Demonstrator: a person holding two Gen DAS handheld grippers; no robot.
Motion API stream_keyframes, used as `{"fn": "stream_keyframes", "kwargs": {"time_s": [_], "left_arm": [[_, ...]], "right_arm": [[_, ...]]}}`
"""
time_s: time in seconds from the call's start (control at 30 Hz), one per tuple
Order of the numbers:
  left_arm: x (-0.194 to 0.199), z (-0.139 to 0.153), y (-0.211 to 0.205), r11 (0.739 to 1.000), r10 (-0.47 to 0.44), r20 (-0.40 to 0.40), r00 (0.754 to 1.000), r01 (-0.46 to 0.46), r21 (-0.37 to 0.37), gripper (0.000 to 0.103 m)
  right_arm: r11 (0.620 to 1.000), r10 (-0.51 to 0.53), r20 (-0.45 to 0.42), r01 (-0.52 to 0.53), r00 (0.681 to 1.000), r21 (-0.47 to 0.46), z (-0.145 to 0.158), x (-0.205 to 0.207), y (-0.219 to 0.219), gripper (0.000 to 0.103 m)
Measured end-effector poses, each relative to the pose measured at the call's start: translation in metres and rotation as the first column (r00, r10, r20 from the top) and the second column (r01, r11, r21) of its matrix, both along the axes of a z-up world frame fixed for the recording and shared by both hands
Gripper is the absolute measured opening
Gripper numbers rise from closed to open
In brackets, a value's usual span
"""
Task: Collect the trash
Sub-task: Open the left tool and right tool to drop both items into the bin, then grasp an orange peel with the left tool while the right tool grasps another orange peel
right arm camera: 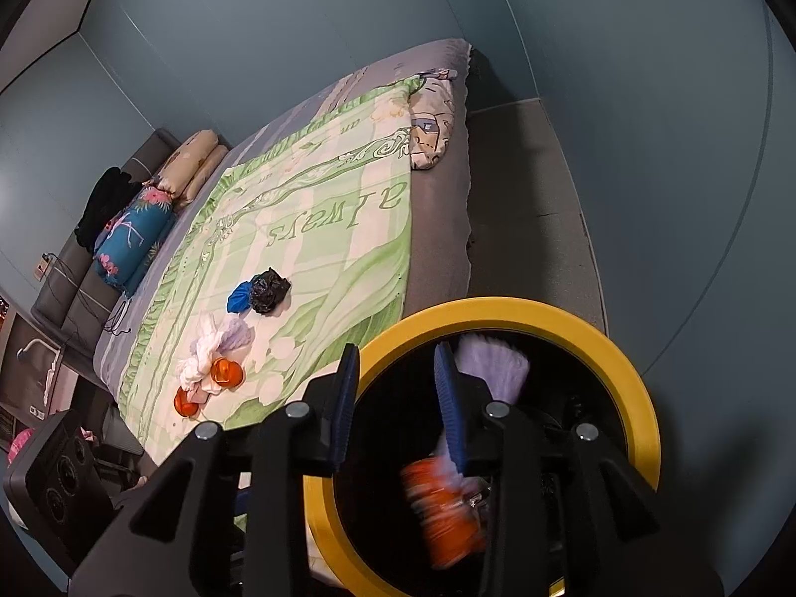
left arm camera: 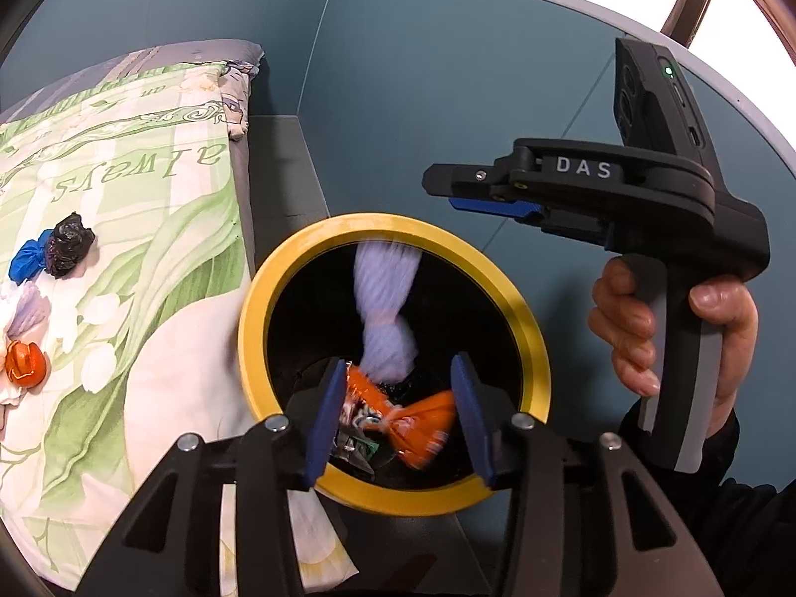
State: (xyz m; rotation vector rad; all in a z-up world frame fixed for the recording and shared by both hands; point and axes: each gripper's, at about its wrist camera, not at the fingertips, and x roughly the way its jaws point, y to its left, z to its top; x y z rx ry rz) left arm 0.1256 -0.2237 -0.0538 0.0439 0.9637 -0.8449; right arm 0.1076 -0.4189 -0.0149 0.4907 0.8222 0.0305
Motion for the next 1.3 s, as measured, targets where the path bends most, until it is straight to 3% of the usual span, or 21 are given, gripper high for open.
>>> {"fn": "stream_keyframes", "kwargs": {"time_s": [0.3, 0.57, 1.0, 1.3], "left_arm": [[0.007, 0.011, 0.021, 0.998, 0.068, 0.032, 0.997, -0.068, -0.006, 0.065], [0.016, 0.031, 0.068, 0.980, 0.199, 0.121, 0.972, -0.199, -0.015, 0.082], [0.034, 0.049, 0.166, 0.905, 0.417, 0.210, 0.884, -0.424, -0.010, 0.092], [0.046, 0.052, 0.248, 0.822, 0.559, 0.222, 0.799, -0.569, -0.020, 0.094]], "right_arm": [[1.000, -0.005, 0.029, 0.005, 1.000, -0.003, 0.006, -0.003, -0.001, 0.040], [0.998, 0.058, 0.124, -0.056, 0.991, -0.017, 0.029, -0.002, 0.022, 0.068], [0.973, 0.233, 0.252, -0.225, 0.939, -0.058, 0.061, 0.024, 0.093, 0.092], [0.934, 0.358, 0.301, -0.336, 0.884, -0.124, 0.059, 0.050, 0.152, 0.095]]}}
